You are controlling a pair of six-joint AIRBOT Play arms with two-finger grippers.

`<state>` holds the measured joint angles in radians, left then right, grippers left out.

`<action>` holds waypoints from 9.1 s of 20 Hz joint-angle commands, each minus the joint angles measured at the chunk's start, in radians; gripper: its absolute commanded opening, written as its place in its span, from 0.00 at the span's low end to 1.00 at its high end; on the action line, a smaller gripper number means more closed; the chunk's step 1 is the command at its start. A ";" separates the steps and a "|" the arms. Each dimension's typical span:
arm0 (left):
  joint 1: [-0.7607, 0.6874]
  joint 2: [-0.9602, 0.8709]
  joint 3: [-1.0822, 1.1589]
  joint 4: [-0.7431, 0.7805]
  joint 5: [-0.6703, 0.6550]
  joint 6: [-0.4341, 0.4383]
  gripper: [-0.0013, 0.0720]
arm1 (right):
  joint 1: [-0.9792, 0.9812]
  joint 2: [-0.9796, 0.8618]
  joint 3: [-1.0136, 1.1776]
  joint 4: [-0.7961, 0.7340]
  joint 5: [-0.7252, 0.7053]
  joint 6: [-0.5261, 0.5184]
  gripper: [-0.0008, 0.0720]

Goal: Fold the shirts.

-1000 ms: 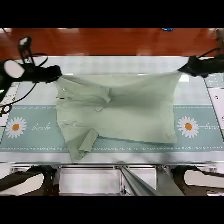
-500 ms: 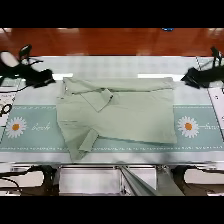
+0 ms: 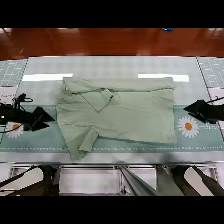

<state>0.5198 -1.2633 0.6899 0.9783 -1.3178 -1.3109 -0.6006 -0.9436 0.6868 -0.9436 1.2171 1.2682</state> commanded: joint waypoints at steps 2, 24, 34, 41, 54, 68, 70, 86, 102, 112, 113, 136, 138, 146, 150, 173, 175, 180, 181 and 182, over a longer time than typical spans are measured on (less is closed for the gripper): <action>0.016 -0.005 -0.163 -0.163 0.106 0.048 0.71 | -0.037 0.093 -0.091 0.019 0.055 0.003 0.57; -0.270 -0.039 -0.102 -0.308 0.301 0.096 0.04 | -0.029 0.084 -0.203 -0.229 0.190 0.201 0.57; -0.270 -0.040 -0.102 -0.310 0.323 0.095 0.04 | -0.026 0.084 -0.292 -0.238 0.126 0.206 0.57; -0.270 -0.040 -0.102 -0.311 0.327 0.095 0.04 | -0.026 0.080 -0.292 -0.087 0.042 0.168 0.58; -0.270 -0.040 -0.102 -0.311 0.309 0.084 0.04 | -0.026 0.016 -0.245 -0.243 0.120 0.134 0.58; -0.271 -0.040 -0.102 -0.311 0.305 0.088 0.04 | -0.025 -0.225 -0.257 0.031 0.003 -0.004 0.58; -0.271 -0.040 -0.102 -0.311 0.315 0.109 0.04 | -0.025 -0.266 -0.257 0.136 0.014 -0.117 0.52; -0.244 0.108 0.699 -0.375 0.190 0.094 0.04 | 0.199 -0.070 0.690 0.252 -0.069 0.055 0.05; -0.313 0.676 1.214 0.494 0.119 -0.201 0.04 | 0.221 0.262 1.257 -0.134 0.192 0.145 0.05; -0.458 0.741 1.044 0.642 -0.071 -0.342 0.04 | 0.221 0.376 0.988 -0.208 0.312 0.203 0.05; -0.458 0.723 0.981 0.628 -0.071 -0.360 0.04 | 0.221 0.375 0.911 -0.191 0.308 0.193 0.05; -0.447 -0.549 1.088 0.154 0.153 -0.320 0.04 | 0.340 -0.906 0.920 0.315 -0.043 -0.005 0.05; -0.434 -0.519 1.086 0.219 0.053 -0.274 0.04 | 0.311 -0.879 0.920 0.283 0.037 -0.005 0.05; -0.361 -0.435 0.839 0.226 -0.068 -0.162 0.04 | 0.329 -0.842 0.866 -0.007 0.208 0.059 0.05; -0.358 -0.436 0.762 0.227 -0.076 -0.140 0.04 | 0.348 -0.842 0.801 -0.055 0.191 0.069 0.05; 0.310 0.173 -0.124 -0.238 -0.042 0.070 0.71 | 0.059 -0.123 0.030 -0.023 -0.037 0.101 0.59; 0.278 0.199 -0.190 -0.214 -0.053 0.069 0.71 | 0.058 -0.053 -0.056 0.023 -0.035 0.069 0.59; 0.072 0.199 -0.189 -0.002 -0.052 0.010 0.71 | 0.057 -0.019 -0.099 0.027 0.017 0.006 0.59; 0.053 0.201 -0.189 -0.023 -0.063 0.010 0.71 | 0.057 -0.019 -0.099 0.025 0.018 0.001 0.59; 0.046 0.203 -0.187 -0.019 -0.065 0.009 0.71 | 0.058 -0.019 -0.099 0.025 0.018 -0.005 0.59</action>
<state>0.6189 -1.0721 0.5190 0.9344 -1.3735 -1.2907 -0.5404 -0.9806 0.6117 -0.9352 1.2282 1.3003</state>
